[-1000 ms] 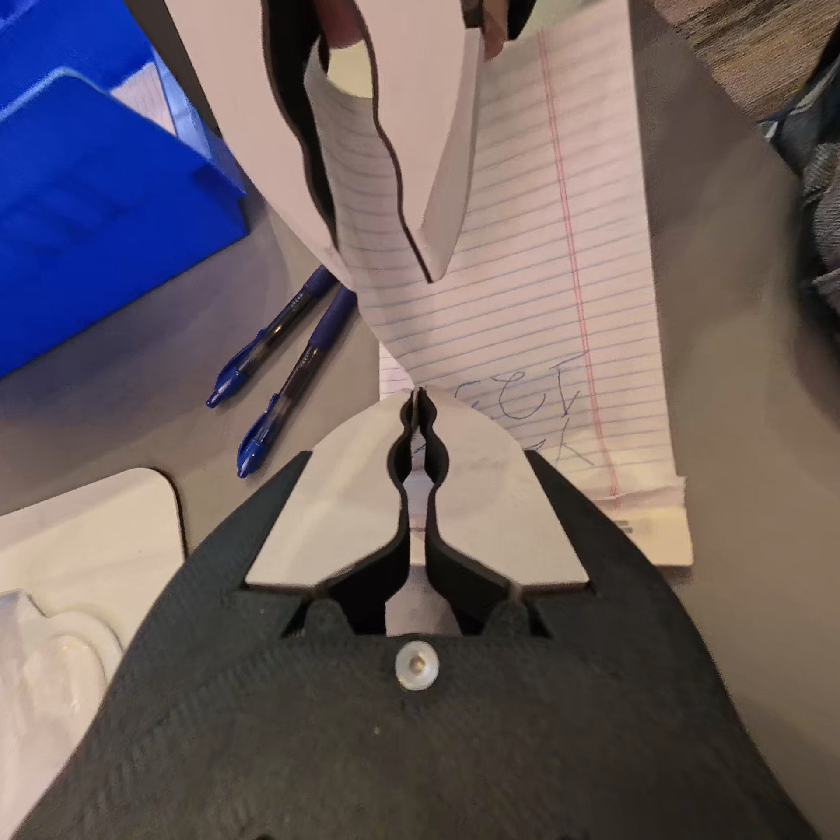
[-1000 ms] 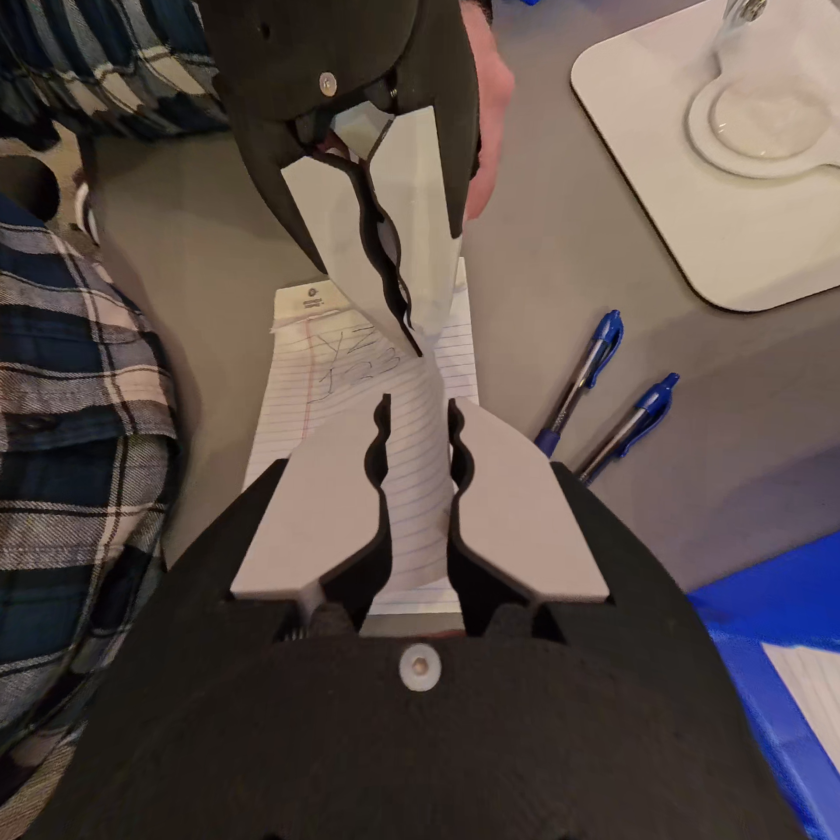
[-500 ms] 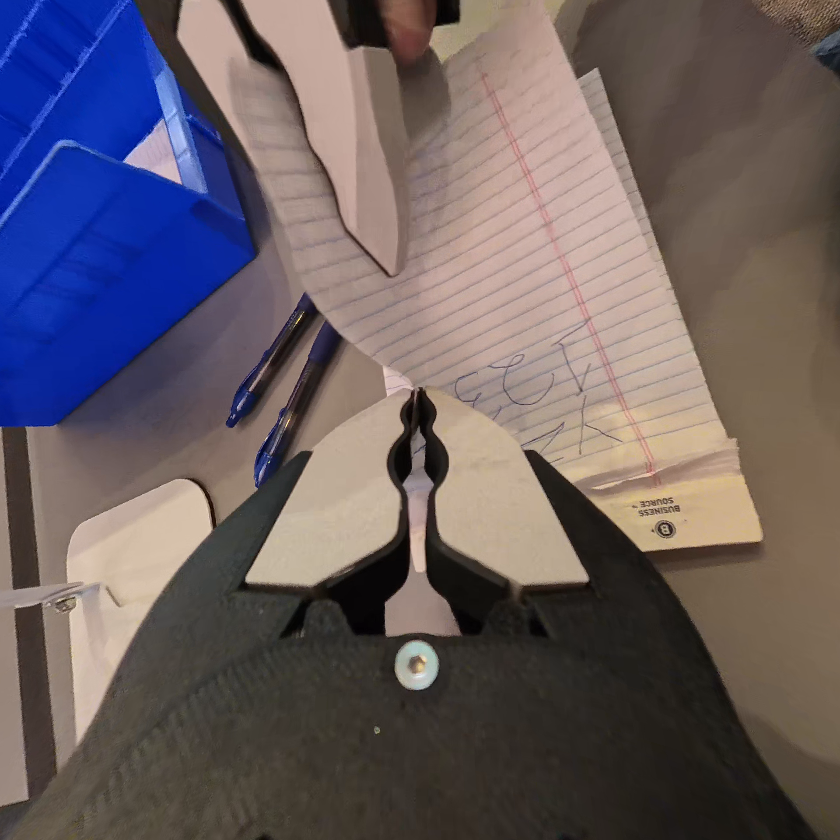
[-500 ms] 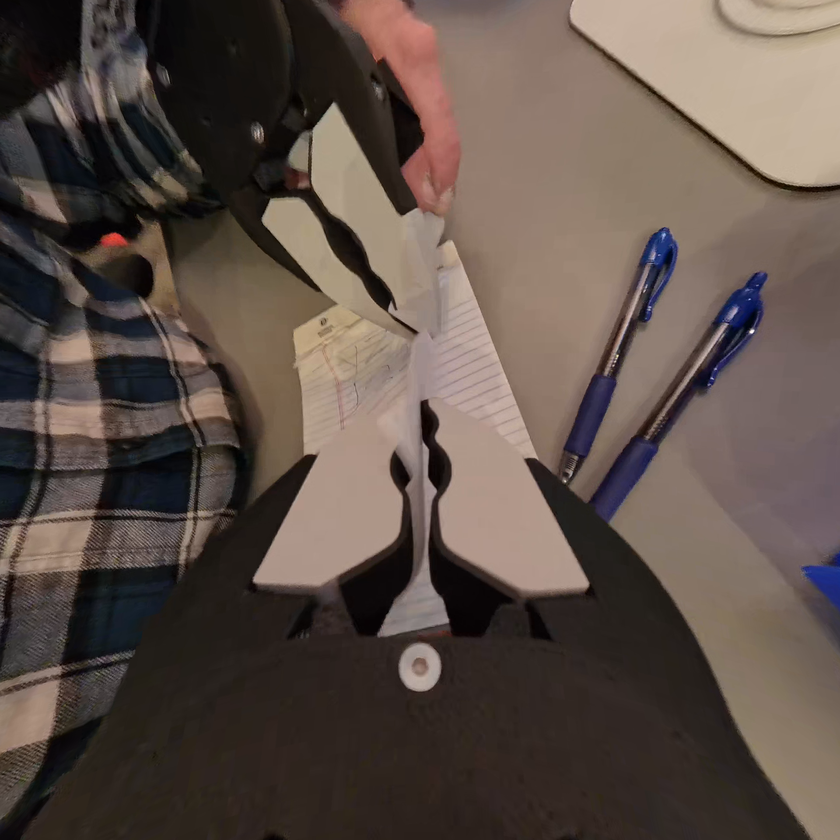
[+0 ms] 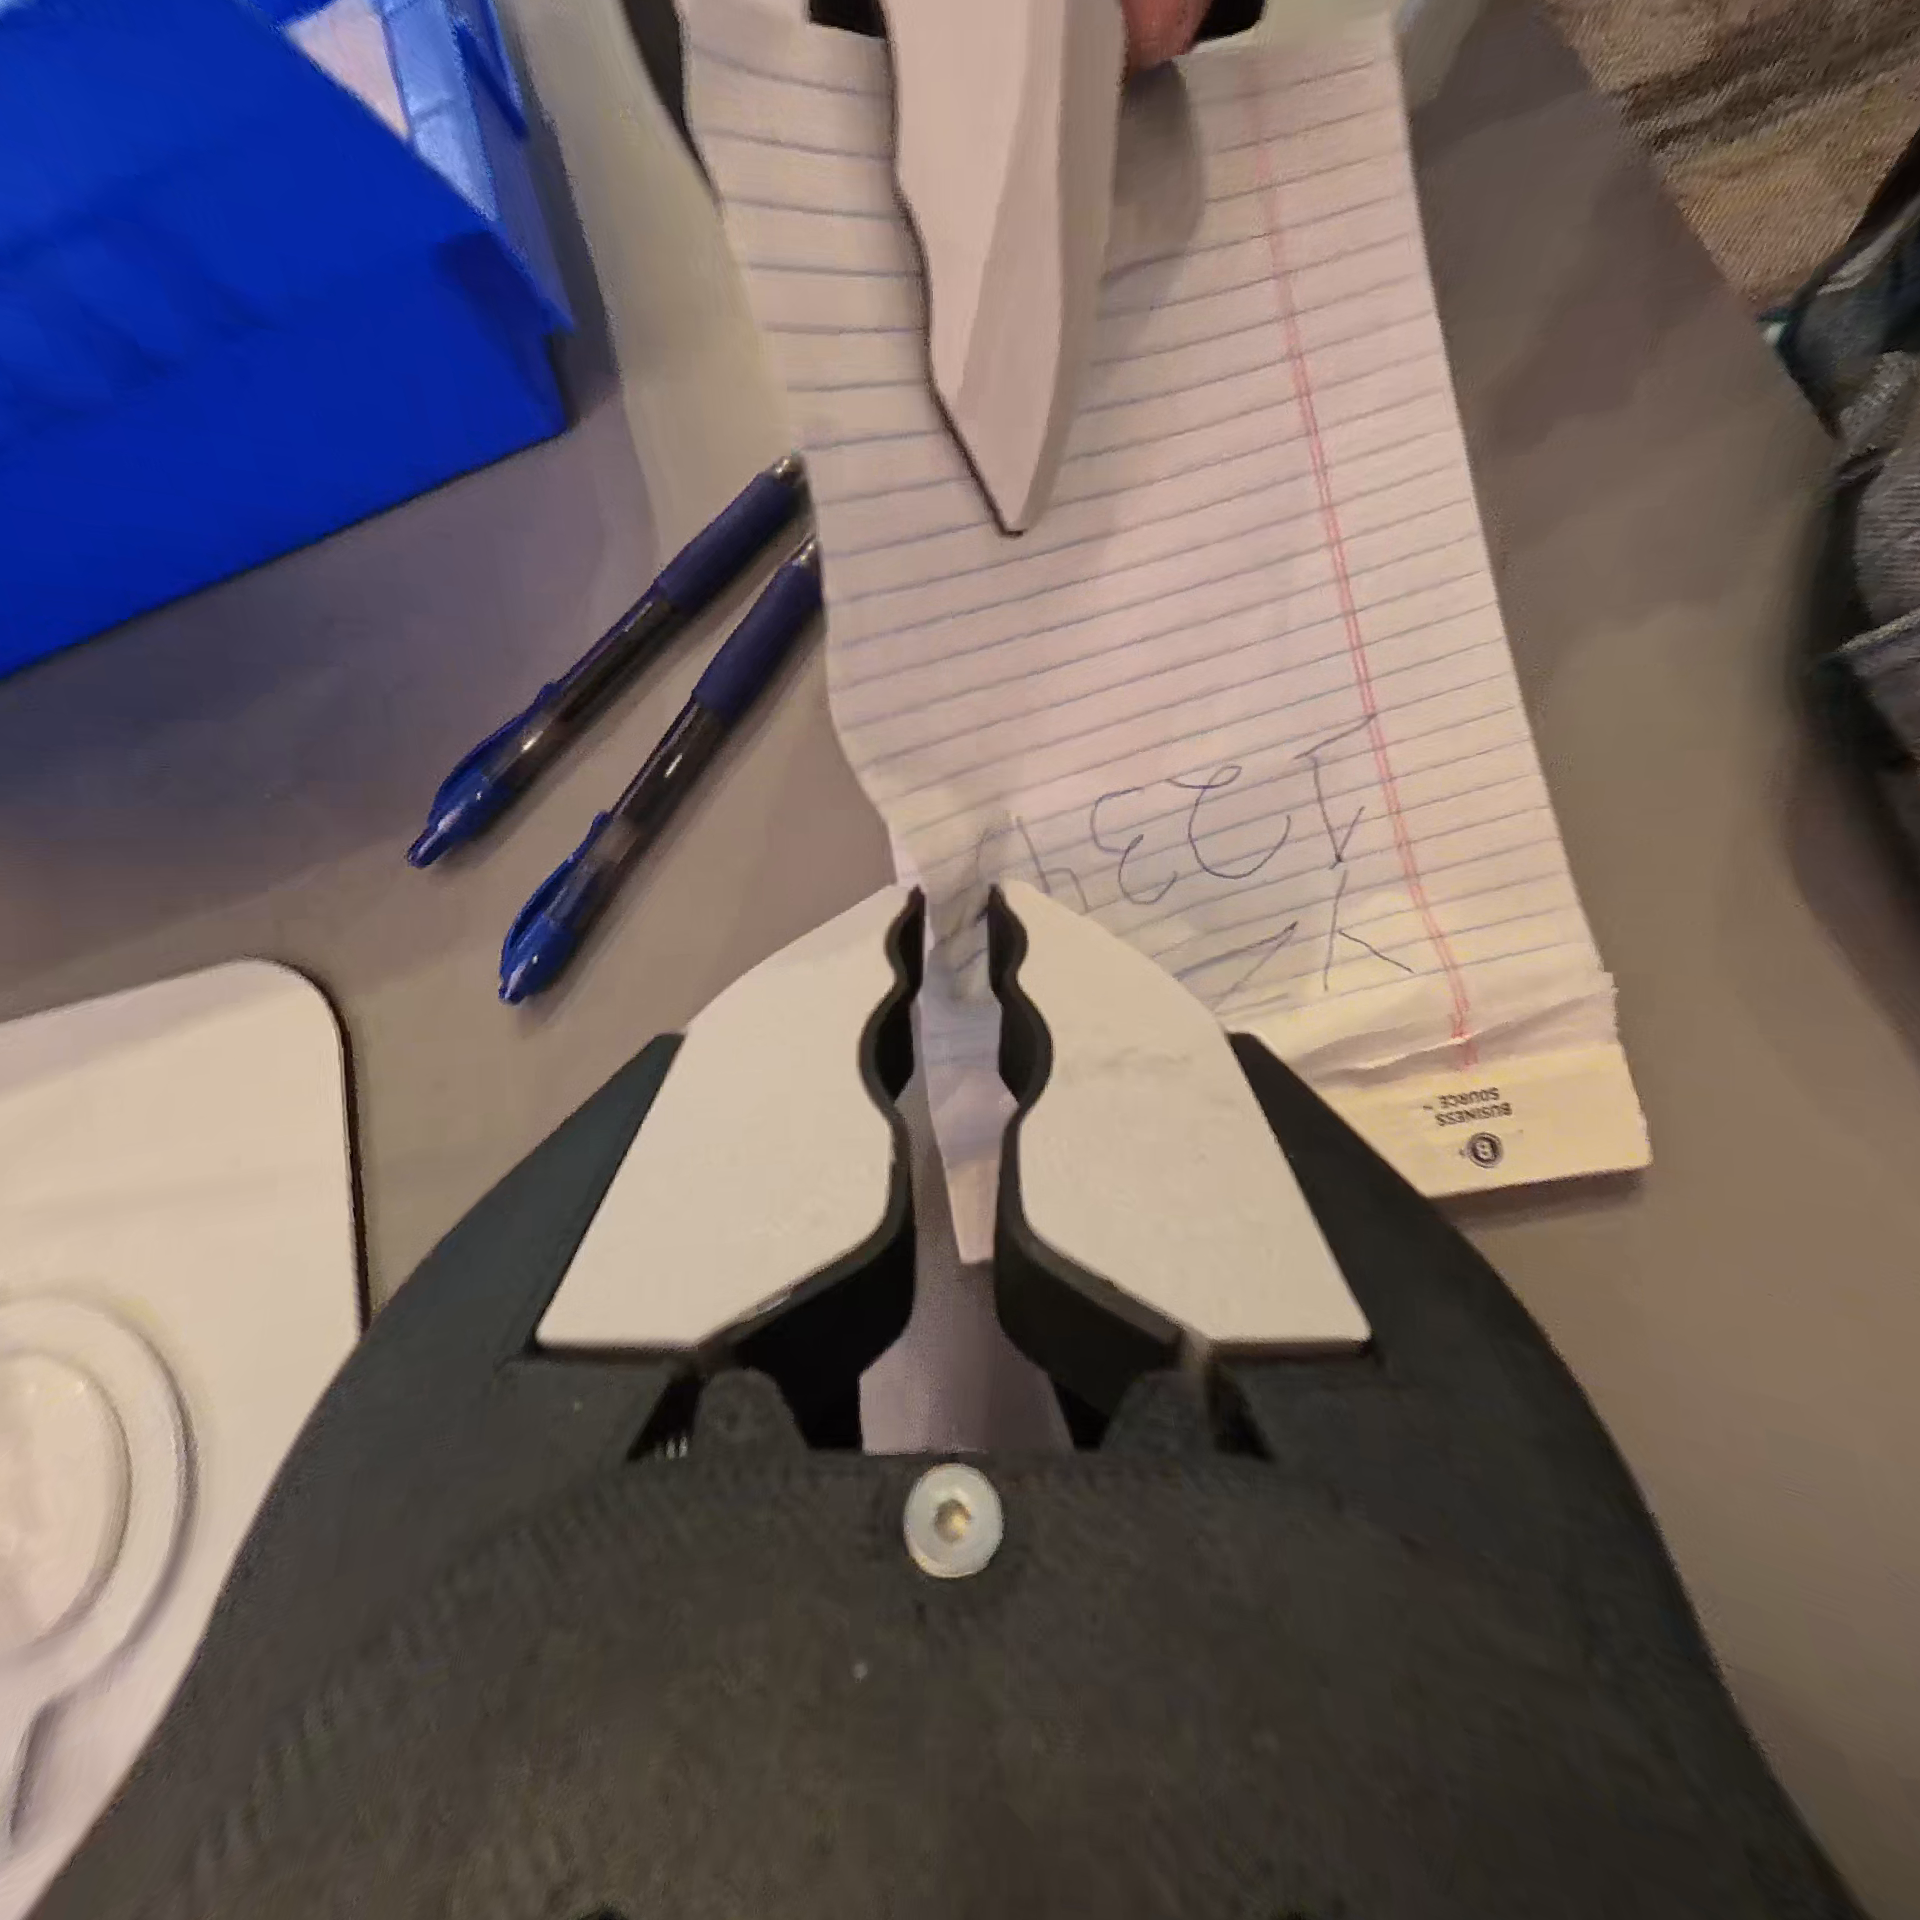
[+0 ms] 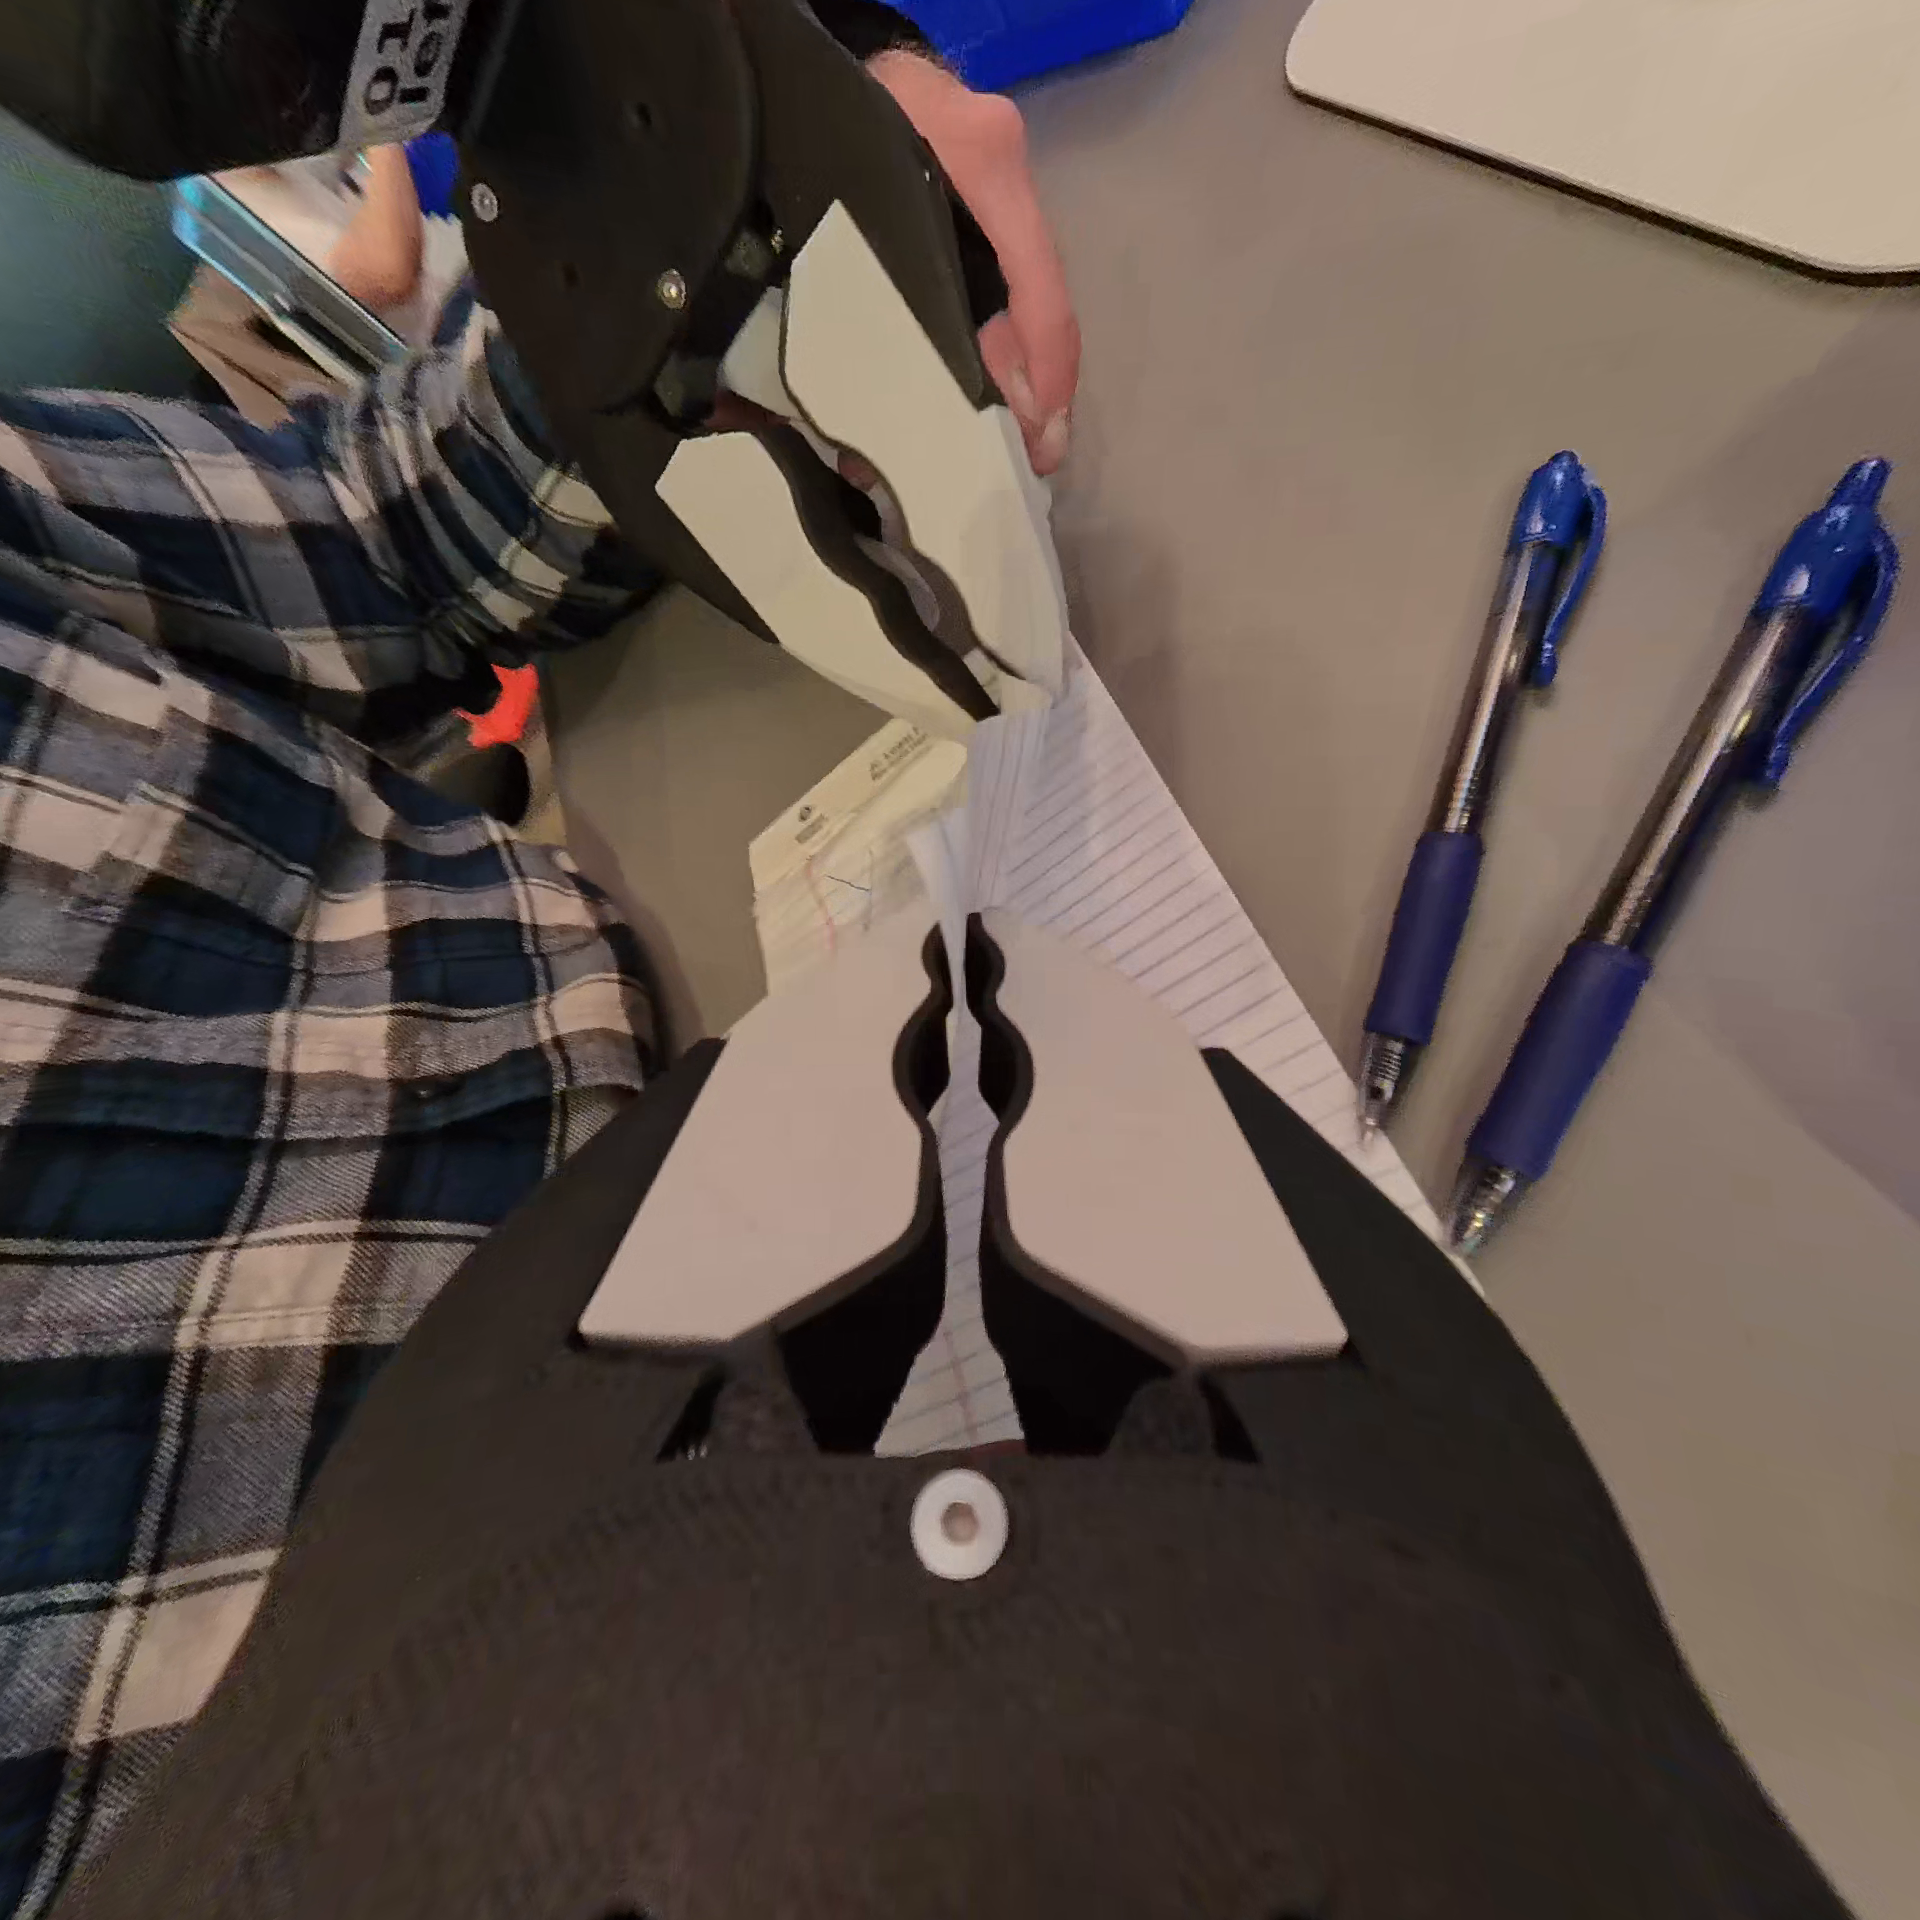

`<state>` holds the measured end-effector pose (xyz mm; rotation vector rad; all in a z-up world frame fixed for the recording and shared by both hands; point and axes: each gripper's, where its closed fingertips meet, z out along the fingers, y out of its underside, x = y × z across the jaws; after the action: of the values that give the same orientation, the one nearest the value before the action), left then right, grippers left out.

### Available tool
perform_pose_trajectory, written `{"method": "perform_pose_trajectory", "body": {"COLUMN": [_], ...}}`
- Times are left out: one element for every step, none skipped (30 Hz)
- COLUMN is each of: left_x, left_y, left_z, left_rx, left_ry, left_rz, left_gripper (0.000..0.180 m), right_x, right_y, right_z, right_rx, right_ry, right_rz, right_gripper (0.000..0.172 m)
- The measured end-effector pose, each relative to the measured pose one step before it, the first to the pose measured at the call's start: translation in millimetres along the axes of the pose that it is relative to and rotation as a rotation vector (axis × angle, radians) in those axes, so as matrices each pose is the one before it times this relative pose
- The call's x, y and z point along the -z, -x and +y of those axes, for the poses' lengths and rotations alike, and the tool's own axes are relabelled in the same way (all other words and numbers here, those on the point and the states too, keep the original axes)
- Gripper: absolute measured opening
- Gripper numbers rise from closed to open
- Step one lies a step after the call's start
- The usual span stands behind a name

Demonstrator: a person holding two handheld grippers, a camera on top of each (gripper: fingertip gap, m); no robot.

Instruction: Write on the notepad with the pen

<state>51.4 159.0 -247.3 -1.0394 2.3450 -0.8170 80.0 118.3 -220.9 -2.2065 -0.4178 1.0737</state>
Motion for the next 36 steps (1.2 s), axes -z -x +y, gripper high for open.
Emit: {"method": "perform_pose_trajectory", "body": {"left_x": [5.74,6.70,6.67,5.36,3.18,0.13,-2.82,-4.31,-4.61,-4.24,-2.26,0.22,-0.24,0.13,-0.38,-0.24,0.18,0.10,-0.17,-0.43,0.23,0.26,0.32,0.54,0.27,-0.16,-0.36,0.03,-0.17,-0.24,0.00,0.02,0.33,0.35,0.53,1.28], "left_y": [2.06,5.73,3.42,-2.53,0.25,1.87,-2.59,-3.28,-1.48,-2.10,-1.19,-0.08,-1.97,-1.24,-0.02,0.02,-1.02,-1.76,-0.17,0.32,0.13,0.16,0.22,1.05,0.46,0.31,1.87,1.52,-0.34,-0.10,0.22,-0.18,-0.49,-0.02,0.51,-0.04], "left_z": [2.24,3.68,3.28,3.78,4.29,7.08,8.90,7.52,5.40,5.42,2.24,-1.22,0.85,-0.19,-0.10,-0.07,-0.07,-0.17,-0.16,-0.29,0.07,0.40,0.62,0.66,0.50,0.06,0.57,0.31,-0.02,0.14,0.08,0.25,0.31,0.23,0.22,0.06], "left_rx": [0.0360,0.0286,0.0146,0.0128,0.0084,0.0113,0.0025,-0.0046,-0.0053,0.0036,0.0073,0.0088,-0.0033,-0.0064,0.0003,-0.0062,-0.0097,-0.0016,0.0059,0.0005,-0.0034,0.0047,0.0033,-0.0019,0.0056,0.0132,0.0159,0.0047,-0.0055,-0.0090,-0.0134,-0.0058,0.0017,0.0010,0.0053,0.0171], "left_ry": [0.0069,0.0147,0.0074,0.0072,0.0095,0.0332,0.0455,0.0367,0.0230,0.0243,0.0030,-0.0156,0.0010,-0.0017,0.0019,0.0036,0.0045,-0.0013,-0.0048,-0.0064,-0.0031,0.0002,0.0003,0.0003,-0.0027,-0.0045,0.0008,0.0047,0.0033,0.0056,0.0086,0.0083,0.0048,0.0003,-0.0053,-0.0129], "left_rz": [0.0061,-0.0259,-0.0214,0.0135,-0.0168,-0.0292,0.0005,0.0011,-0.0080,0.0044,0.0023,-0.0035,0.0081,0.0017,-0.0031,-0.0062,0.0009,0.0114,0.0039,-0.0044,-0.0058,-0.0041,-0.0057,-0.0116,-0.0031,0.0016,-0.0075,-0.0091,0.0002,-0.0033,-0.0096,-0.0063,0.0007,-0.0034,-0.0065,0.0025], "left_gripper": [0.013,0.013,0.011,0.001,0.000,0.000,0.000,0.000,0.000,0.000,0.000,0.000,0.000,0.000,0.000,0.000,0.000,0.000,0.000,0.000,0.000,0.000,0.000,0.000,0.000,0.000,0.000,0.000,0.000,0.000,0.000,0.000,0.000,0.000,0.000,0.000], "right_x": [0.87,0.76,0.53,0.23,0.19,-0.26,-0.84,-0.76,-0.37,-0.20,0.50,1.35,0.73,0.29,0.10,0.01,-0.45,-0.90,-1.06,-1.51,-1.68,-1.38,-0.38,-0.07,0.07,0.50,0.74,0.30,0.28,0.35,-0.01,-0.38,-0.68,-0.68,-0.32,-0.38], "right_y": [0.99,-1.55,-2.37,-0.91,-0.83,-1.56,-1.08,-0.40,-0.39,-0.11,-0.58,-1.42,-1.22,-1.66,-1.07,0.52,-0.85,-2.11,-0.08,-0.88,-3.42,-1.33,-0.62,-0.61,-1.30,-1.74,-1.65,-0.77,-1.39,-1.82,-0.56,-0.60,-1.47,-1.08,-1.15,-1.31], "right_z": [-1.32,0.79,1.67,0.89,0.04,0.51,1.26,-0.08,-0.89,-0.02,0.15,-0.78,0.44,-0.19,-3.24,-3.06,-1.53,-0.66,-0.27,1.42,2.81,1.00,-0.80,0.15,1.66,0.64,0.32,0.78,0.49,-0.09,0.67,0.91,1.40,1.41,0.40,0.89], "right_rx": [-0.0139,-0.0091,-0.0062,-0.0091,-0.0130,-0.0083,-0.0040,-0.0076,-0.0111,-0.0119,-0.0111,-0.0042,0.0024,-0.0030,-0.0133,-0.0110,-0.0003,0.0032,0.0081,0.0089,0.0006,-0.0022,-0.0074,-0.0093,-0.0102,-0.0070,-0.0050,-0.0064,-0.0020,0.0005,-0.0030,-0.0025,-0.0015,-0.0035,-0.0009,0.0004], "right_ry": [-0.0188,-0.0045,0.0018,-0.0040,-0.0092,-0.0051,0.0018,-0.0071,-0.0141,-0.0071,-0.0067,-0.0140,-0.0013,0.0006,-0.0139,-0.0086,0.0033,0.0107,0.0107,0.0175,0.0225,0.0047,-0.0125,-0.0089,0.0010,-0.0066,-0.0087,-0.0021,-0.0032,-0.0050,0.0016,0.0039,0.0060,0.0061,-0.0013,0.0013], "right_rz": [-0.0110,0.0071,0.0137,0.0016,0.0011,0.0081,0.0067,0.0017,0.0006,-0.0018,0.0012,0.0078,0.0050,0.0051,-0.0036,-0.0155,-0.0056,0.0015,-0.0119,-0.0075,0.0123,0.0056,0.0039,0.0010,0.0010,0.0055,0.0061,0.0008,0.0087,0.0141,0.0040,0.0042,0.0096,0.0054,0.0063,0.0069], "right_gripper": [0.000,0.000,0.000,0.000,0.000,0.000,0.000,0.000,0.000,0.000,0.000,0.000,0.000,0.002,0.016,0.020,0.015,0.018,0.010,0.000,0.000,0.000,0.000,0.000,0.000,0.000,0.000,0.000,0.000,0.000,0.000,0.000,0.000,0.000,0.000,0.000]}}
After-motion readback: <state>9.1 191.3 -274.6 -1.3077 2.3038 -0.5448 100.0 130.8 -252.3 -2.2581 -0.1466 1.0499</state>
